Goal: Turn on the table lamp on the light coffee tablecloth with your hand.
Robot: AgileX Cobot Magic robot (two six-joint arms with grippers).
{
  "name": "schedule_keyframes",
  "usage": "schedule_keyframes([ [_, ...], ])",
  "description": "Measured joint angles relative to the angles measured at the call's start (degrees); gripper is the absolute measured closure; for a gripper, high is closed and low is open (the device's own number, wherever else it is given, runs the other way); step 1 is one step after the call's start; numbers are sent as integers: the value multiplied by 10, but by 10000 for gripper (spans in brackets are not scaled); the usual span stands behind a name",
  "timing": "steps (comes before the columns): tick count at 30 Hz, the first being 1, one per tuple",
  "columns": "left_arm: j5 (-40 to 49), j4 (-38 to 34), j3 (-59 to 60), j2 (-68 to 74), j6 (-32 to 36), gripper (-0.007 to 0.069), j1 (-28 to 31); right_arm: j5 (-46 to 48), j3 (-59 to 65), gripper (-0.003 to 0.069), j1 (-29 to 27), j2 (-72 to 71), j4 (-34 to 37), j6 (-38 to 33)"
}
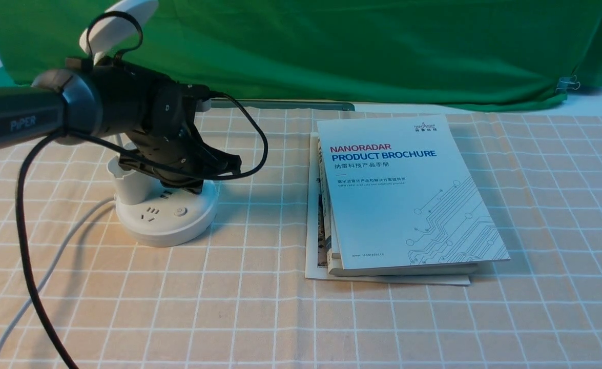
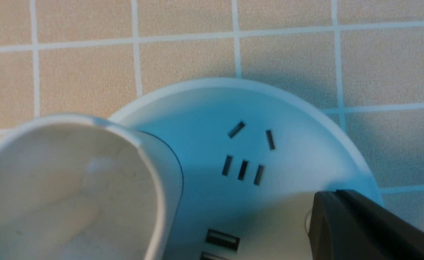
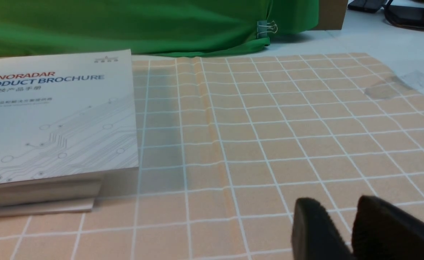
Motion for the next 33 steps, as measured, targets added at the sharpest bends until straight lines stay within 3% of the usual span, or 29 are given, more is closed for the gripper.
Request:
schedule_keyframes([
  [14, 26, -32, -3, -18, 21, 623, -5, 0, 0, 421, 0, 0, 0, 0],
  [20, 67, -145, 52, -143, 110, 623, -32, 0, 0, 421, 0, 0, 0, 0],
  [26, 36, -255, 215, -366, 190, 623, -66, 0, 0, 421, 0, 0, 0, 0],
  [33, -100, -252, 346, -620, 233, 623, -69, 0, 0, 421, 0, 0, 0, 0],
])
